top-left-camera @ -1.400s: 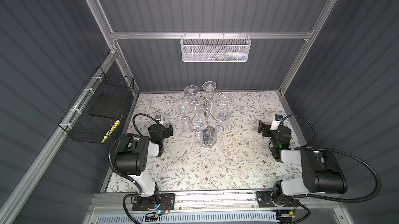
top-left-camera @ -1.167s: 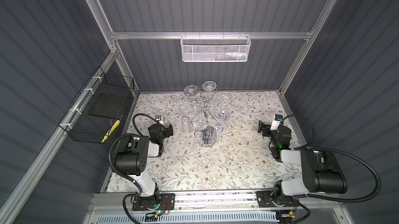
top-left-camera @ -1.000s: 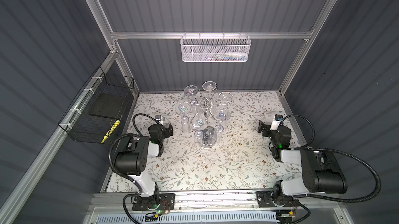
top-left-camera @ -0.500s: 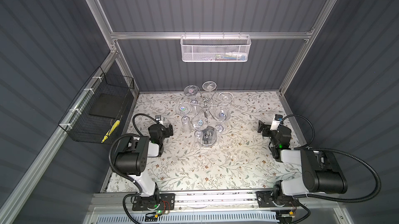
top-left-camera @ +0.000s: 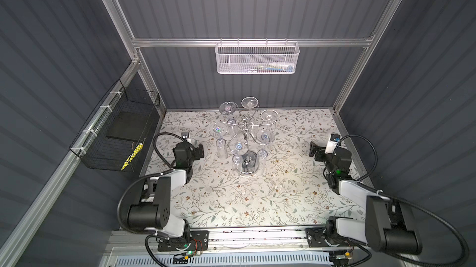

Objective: Take the wine glass off the wine glass rack
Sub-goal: 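Raise both grippers and reach toward the chrome glass rack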

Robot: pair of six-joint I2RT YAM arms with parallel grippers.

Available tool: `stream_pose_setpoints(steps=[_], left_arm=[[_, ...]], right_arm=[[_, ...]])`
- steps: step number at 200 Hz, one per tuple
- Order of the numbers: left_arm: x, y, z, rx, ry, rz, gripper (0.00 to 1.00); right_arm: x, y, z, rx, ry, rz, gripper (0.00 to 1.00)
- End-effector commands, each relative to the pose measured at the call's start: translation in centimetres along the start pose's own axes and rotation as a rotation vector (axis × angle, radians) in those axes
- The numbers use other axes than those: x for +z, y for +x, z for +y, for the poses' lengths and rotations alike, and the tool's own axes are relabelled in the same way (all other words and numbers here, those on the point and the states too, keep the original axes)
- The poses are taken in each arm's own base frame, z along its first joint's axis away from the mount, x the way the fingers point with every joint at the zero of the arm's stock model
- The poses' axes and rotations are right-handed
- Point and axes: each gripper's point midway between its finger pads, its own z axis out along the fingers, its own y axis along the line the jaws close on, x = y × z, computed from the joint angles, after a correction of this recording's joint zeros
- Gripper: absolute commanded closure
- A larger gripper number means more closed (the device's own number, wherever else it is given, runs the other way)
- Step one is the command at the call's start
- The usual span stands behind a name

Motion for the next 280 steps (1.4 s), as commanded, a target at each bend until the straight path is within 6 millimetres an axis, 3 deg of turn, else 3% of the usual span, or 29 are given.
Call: stream_pose_setpoints(steps=[1,32,59,86,108,130,174,216,280], left_arm=[[-3.6,-5.2,-0.7,-0.063,0.062,0.008,0.0],[-9.4,-10.7,-2.6,-0.157,0.208,-0.023,0.0],[-14.0,-14.0,-3.6,-0.236,0.301,-0.041,0.0],[-18.1,-15.4,-5.3,-0.338,0.423,0.017,0.0],[-21.0,-15.7,-6.2,-0.442,0.496,0.073,0.01],[-23.2,-15.3,-8.5,-0.604,0.66,0.157,0.03],[-24.7,-14.2,-10.5,-0.819,0.797,0.286,0.09],[-23.0,-12.4,-11.9,-0.943,0.871,0.395,0.18],[-21.8,-13.5,-12.6,-1.007,0.944,0.381,0.35]], right_arm=[[-2.3,-5.0,1.6,0.068,-0.052,0.021,0.01],[-6.0,-10.4,4.1,0.219,-0.139,0.063,0.01],[-8.7,-13.2,6.8,0.317,-0.248,0.138,0.01],[-10.9,-14.0,9.7,0.436,-0.386,0.238,0.01],[-12.5,-14.4,11.8,0.494,-0.484,0.289,0.01],[-13.6,-14.7,13.5,0.531,-0.556,0.337,0.01],[-14.6,-14.4,15.5,0.521,-0.61,0.404,0.01],[-14.4,-13.6,16.2,0.528,-0.617,0.436,0.02],[-14.2,-13.5,16.4,0.547,-0.61,0.447,0.04]])
